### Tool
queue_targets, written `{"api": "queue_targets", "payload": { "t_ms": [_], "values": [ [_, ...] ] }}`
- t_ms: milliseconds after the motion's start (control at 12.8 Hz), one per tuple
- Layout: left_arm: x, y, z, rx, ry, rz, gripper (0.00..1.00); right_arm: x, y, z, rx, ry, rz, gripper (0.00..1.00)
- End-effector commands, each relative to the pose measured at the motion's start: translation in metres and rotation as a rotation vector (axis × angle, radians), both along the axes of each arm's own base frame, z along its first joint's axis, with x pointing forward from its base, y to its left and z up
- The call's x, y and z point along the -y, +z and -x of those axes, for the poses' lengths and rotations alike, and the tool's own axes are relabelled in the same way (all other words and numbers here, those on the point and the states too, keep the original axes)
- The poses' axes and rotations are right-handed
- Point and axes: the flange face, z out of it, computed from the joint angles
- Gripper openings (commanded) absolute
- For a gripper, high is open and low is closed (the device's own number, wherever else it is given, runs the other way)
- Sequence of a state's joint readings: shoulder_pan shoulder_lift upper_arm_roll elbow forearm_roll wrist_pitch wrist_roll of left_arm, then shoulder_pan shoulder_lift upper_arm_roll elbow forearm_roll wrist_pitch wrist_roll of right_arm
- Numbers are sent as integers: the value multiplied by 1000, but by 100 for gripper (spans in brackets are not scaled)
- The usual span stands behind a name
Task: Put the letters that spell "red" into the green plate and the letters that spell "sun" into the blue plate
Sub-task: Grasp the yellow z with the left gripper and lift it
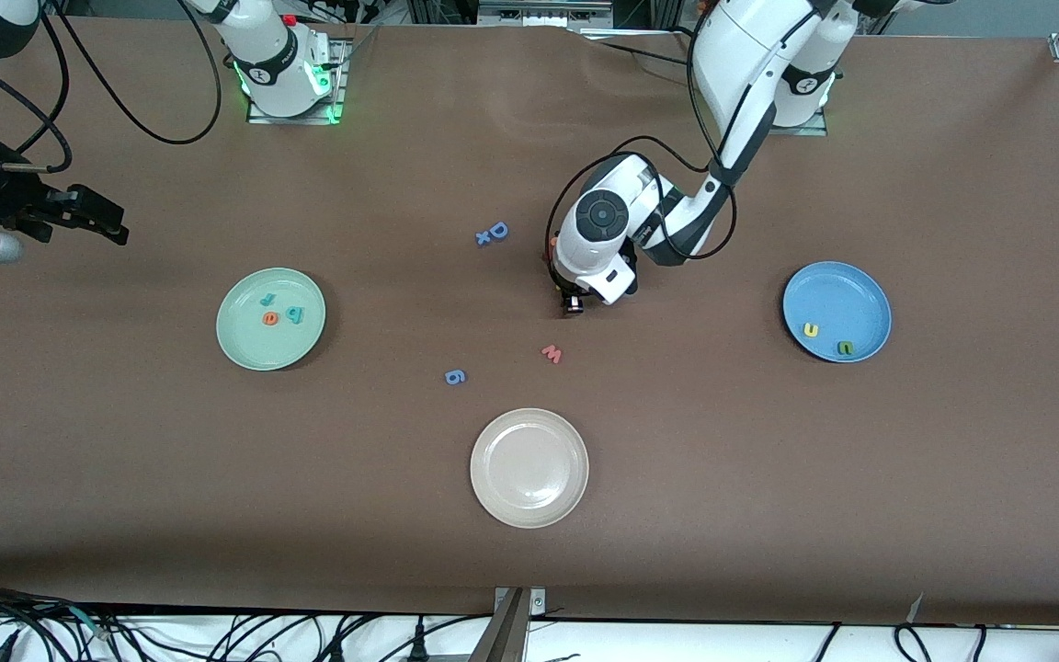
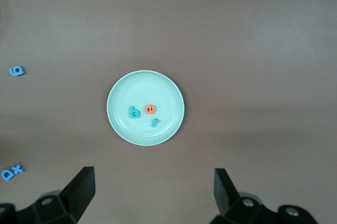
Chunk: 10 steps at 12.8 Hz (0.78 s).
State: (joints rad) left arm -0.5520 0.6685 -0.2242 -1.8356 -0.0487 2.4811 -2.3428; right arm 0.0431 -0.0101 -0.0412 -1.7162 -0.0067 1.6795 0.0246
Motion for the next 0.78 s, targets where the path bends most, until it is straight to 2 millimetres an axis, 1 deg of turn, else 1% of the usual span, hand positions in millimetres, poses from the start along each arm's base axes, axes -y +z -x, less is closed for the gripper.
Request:
{"api": "queue_targets", "payload": {
  "t_ms": [0, 78, 313, 548, 626, 704],
  "values": [
    [11, -9, 6, 30, -62, -33, 34, 1, 6, 0, 2, 16, 11, 100],
    [12, -9, 7, 42, -80, -39, 29, 0, 5, 1, 0, 16, 10, 100],
    [12, -10, 7, 52, -104, -49, 0, 0, 4, 1, -7, 15, 10, 100],
    [9, -7, 5, 87, -168, -77, 0, 0, 4, 2, -9, 13, 10, 100],
    [4, -2, 2, 90, -217, -80, 0, 0, 5, 1, -7, 13, 10, 100],
    [-8, 9, -5, 86, -283, -90, 0, 1, 5, 1, -7, 13, 10, 100]
  ]
}}
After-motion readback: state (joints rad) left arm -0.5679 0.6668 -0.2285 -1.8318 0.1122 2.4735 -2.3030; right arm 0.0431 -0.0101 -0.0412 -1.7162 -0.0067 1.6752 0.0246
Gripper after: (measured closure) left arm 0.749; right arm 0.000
